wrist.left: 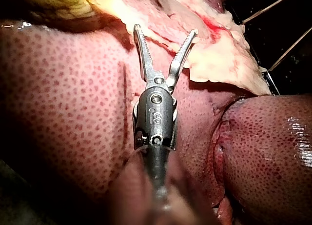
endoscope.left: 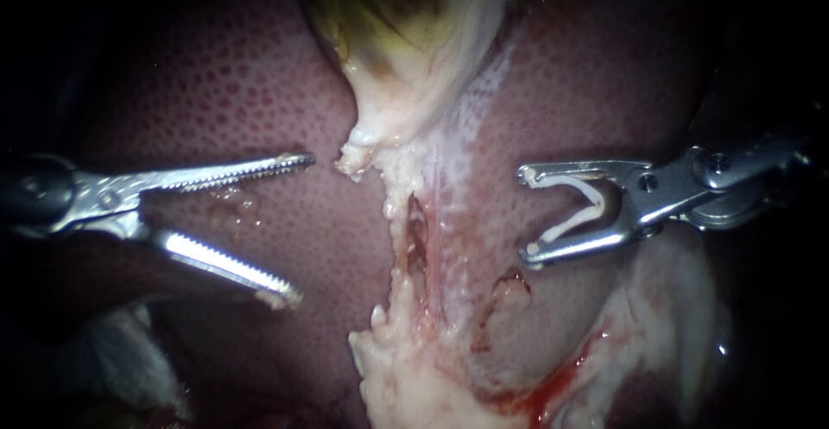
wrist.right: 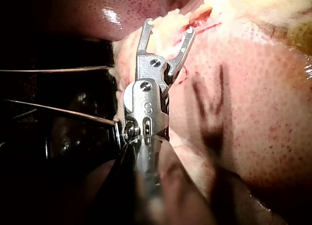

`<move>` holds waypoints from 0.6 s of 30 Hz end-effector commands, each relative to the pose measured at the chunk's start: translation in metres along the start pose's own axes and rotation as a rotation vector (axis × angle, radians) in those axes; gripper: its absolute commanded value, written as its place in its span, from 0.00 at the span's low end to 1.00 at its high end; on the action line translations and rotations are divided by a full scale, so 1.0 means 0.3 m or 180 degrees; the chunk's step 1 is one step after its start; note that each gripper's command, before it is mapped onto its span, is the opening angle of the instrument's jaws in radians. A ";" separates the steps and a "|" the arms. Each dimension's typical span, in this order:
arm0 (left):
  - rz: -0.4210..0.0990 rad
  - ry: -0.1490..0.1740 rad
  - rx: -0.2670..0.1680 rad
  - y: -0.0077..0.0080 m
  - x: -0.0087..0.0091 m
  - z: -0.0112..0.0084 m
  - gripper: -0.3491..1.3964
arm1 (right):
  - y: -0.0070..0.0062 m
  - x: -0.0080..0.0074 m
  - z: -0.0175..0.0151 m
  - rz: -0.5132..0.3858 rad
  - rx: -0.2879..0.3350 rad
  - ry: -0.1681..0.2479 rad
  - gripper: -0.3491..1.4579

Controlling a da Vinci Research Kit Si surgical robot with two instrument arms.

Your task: Grabbing gallbladder

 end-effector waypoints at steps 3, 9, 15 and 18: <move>0.0001 0.0002 -0.0002 -0.0003 -0.0001 0.0001 0.65 | 0.0000 0.0000 0.000 0.0000 0.0000 0.0000 0.52; -0.0121 0.0012 -0.0007 -0.0068 -0.0016 0.0010 0.64 | 0.0000 0.0000 0.000 0.0019 0.0000 0.0000 0.52; -0.0384 0.0011 0.0064 -0.0182 -0.0052 0.0041 0.62 | 0.0000 0.0000 0.000 0.0019 -0.0001 0.0000 0.52; -0.0483 0.0017 0.0081 -0.0227 -0.0067 0.0082 0.62 | 0.0000 0.0000 0.000 0.0019 -0.0001 0.0000 0.52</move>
